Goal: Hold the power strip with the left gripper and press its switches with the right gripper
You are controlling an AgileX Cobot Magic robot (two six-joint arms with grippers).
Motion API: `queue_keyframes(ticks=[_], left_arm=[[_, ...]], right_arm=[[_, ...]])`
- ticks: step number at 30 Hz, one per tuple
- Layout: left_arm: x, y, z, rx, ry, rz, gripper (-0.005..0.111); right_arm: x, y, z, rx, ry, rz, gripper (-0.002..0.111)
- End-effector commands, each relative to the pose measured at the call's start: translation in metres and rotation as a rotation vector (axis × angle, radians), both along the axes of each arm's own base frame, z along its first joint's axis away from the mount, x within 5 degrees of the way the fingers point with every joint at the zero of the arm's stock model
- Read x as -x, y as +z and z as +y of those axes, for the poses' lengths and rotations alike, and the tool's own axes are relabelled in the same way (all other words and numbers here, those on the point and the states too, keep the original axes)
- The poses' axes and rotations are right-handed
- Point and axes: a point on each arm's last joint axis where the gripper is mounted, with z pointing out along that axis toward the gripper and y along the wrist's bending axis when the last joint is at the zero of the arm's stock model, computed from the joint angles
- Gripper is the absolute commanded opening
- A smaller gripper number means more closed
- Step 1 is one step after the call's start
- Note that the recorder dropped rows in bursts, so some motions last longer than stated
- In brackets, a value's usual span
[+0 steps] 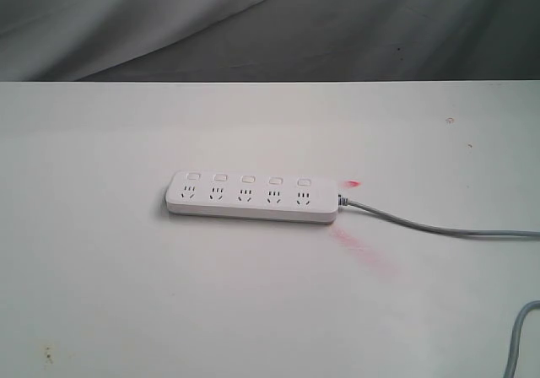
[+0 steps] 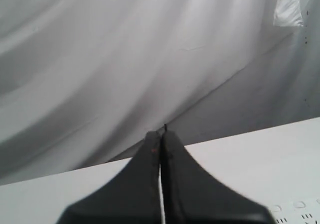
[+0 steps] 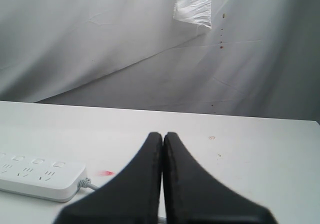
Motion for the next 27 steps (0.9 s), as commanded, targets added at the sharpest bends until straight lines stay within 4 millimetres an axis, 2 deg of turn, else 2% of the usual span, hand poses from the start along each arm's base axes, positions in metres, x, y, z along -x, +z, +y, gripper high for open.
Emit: queue_keyframes(ticks=[1,8,14,22,27], left_arm=[[0.018,-0.014,0.000,0.008,0.016,-0.082,0.000],[0.020,-0.032,0.000,0.009,0.008,-0.042,0.000],[0.016,-0.065,0.002,-0.061,0.026,0.038,0.000],[0.016,-0.100,0.003,-0.011,0.045,0.083,0.000],[0.017,-0.108,0.002,-0.007,0.034,0.171,0.000]], right_arm=[[0.000,-0.001,0.000,0.007,-0.007,0.000,0.000],[0.000,-0.001,0.000,0.007,-0.007,0.000,0.000],[0.000,-0.001,0.000,0.007,-0.007,0.000,0.000],[0.000,-0.001,0.000,0.007,-0.007,0.000,0.000],[0.000,-0.001,0.000,0.007,-0.007,0.000,0.000]])
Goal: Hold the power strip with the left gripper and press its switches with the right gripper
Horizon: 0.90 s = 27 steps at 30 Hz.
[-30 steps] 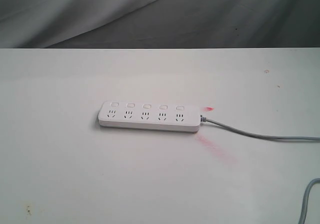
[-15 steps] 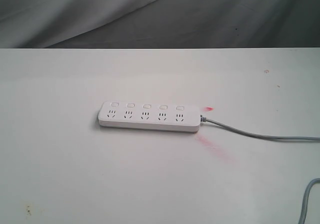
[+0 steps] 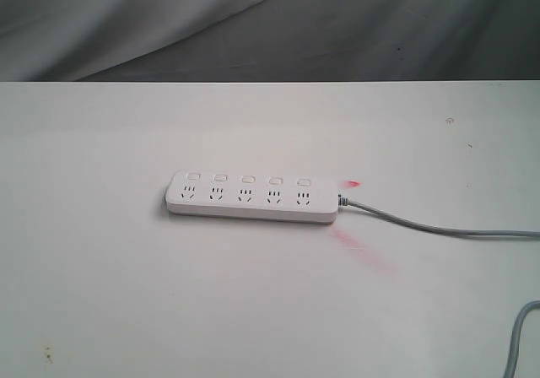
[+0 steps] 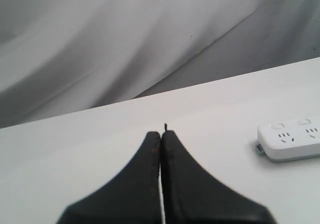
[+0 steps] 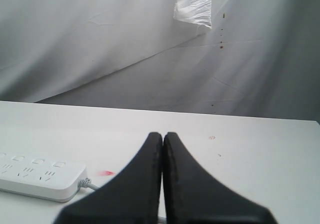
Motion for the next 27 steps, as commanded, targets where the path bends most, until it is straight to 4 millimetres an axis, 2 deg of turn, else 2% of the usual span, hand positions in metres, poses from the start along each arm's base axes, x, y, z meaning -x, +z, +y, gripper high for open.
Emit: queue_keyframes(ticks=[1,8,27], left_arm=[[0.0015,-0.0078,-0.0009,0.018,-0.007,0.074,0.000],[0.0032,-0.0150,-0.0019,0.019,-0.017,0.156,0.000],[0.0031,-0.0149,-0.0019,0.019,-0.017,0.154,0.000]], right_arm=[[0.0004,-0.0011,-0.0005,0.007,-0.007,0.000,0.000],[0.0004,-0.0011,-0.0005,0.007,-0.007,0.000,0.000],[0.0004,-0.0011,-0.0005,0.007,-0.007,0.000,0.000]])
